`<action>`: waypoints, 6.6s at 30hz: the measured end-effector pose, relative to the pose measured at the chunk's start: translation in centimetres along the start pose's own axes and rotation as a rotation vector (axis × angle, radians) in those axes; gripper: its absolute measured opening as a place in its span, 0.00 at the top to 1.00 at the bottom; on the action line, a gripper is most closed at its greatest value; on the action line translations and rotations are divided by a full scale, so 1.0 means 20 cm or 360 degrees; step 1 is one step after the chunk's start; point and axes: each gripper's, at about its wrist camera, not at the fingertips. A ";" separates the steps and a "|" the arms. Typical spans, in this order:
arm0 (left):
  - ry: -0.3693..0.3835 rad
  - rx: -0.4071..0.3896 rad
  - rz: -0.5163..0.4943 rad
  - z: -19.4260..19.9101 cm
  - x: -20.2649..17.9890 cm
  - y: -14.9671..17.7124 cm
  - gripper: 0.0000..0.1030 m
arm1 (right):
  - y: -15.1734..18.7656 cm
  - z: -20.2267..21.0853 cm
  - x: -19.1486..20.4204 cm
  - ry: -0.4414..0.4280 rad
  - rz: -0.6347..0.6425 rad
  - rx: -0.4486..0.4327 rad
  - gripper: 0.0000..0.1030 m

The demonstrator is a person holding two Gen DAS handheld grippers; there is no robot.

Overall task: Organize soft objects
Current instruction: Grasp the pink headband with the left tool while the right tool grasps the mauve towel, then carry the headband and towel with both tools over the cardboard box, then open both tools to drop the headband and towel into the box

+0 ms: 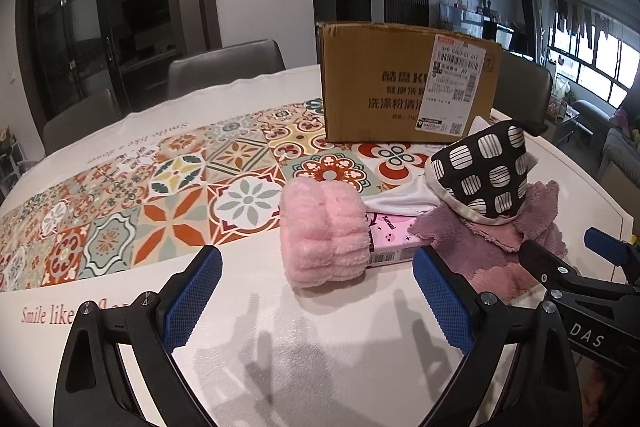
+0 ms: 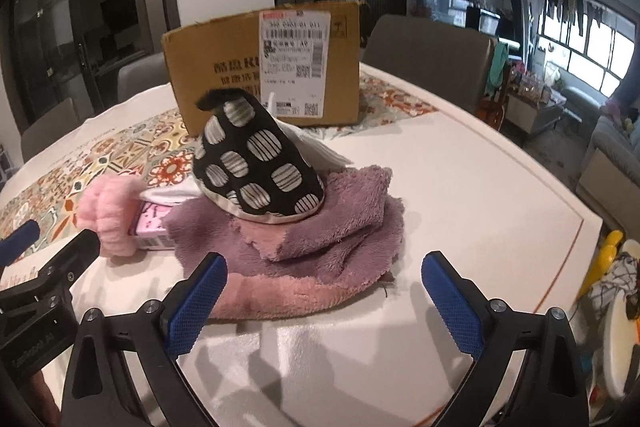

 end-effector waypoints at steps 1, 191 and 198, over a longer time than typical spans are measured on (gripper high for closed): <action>0.0004 0.0008 0.0006 -0.01 0.00 0.00 0.05 | 0.00 -0.01 0.00 -0.0002 -0.0003 0.0005 0.04; 0.0411 -0.0052 -0.0172 -0.72 -0.19 -1.02 0.36 | -1.11 -0.69 0.06 -0.0346 0.0064 0.0040 0.63; 0.0397 -0.0144 -0.0139 -0.52 -0.17 -1.03 0.32 | -1.13 -0.49 0.06 -0.0324 0.0068 -0.0081 0.63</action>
Point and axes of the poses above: each gripper's, at about its wrist camera, not at the fingertips, and z roughly against the way its jaws point, x to its left, y to its underside, and after that the axes turned 15 degrees about -x, right-handed
